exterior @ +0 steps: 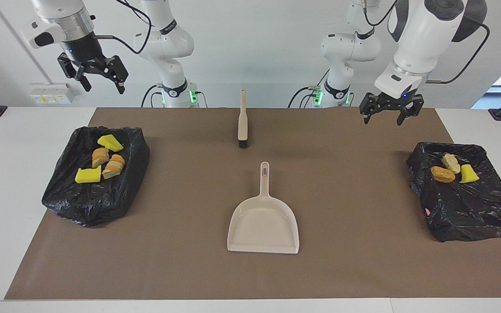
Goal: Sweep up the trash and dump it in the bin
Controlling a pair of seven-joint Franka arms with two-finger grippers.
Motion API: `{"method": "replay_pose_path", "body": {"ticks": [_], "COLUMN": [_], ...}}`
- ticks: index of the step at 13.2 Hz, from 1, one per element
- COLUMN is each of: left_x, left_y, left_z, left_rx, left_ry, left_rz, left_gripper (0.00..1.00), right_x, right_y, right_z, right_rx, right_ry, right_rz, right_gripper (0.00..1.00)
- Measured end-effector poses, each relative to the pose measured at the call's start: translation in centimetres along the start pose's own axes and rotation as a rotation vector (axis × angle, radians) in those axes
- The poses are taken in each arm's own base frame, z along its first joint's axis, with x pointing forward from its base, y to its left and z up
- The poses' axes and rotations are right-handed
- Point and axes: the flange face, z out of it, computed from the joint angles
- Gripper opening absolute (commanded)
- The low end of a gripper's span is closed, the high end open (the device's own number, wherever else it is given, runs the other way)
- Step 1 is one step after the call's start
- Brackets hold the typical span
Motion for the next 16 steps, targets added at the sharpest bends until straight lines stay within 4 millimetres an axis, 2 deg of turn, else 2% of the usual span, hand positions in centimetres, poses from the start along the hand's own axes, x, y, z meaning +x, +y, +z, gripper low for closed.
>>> {"method": "replay_pose_path", "body": {"ticks": [2, 4, 7, 12, 16], "left_x": [-0.6, -1.0, -1.2, 0.8, 0.3], "left_y": [-2.5, -3.4, -4.3, -4.3, -4.4], "left_z": [-2.1, -4.3, -6.0, -6.6, -7.1], "left_rx": [-0.004, -0.013, -0.038, -0.056, -0.056], "left_ry": [0.021, 0.039, 0.017, -0.013, -0.017], "left_rz": [-0.014, -0.028, -0.047, -0.042, -0.043], "left_gripper": [1.00, 1.00, 1.00, 1.00, 1.00], "right_x": [0.0, 0.0, 0.0, 0.0, 0.0], "right_y": [0.0, 0.0, 0.0, 0.0, 0.0], "right_z": [0.0, 0.0, 0.0, 0.0, 0.0], "right_rx": [0.000, 0.000, 0.000, 0.000, 0.000], "right_ry": [0.000, 0.000, 0.000, 0.000, 0.000], "right_rz": [0.000, 0.000, 0.000, 0.000, 0.000], "right_gripper": [1.00, 1.00, 1.00, 1.00, 1.00]}}
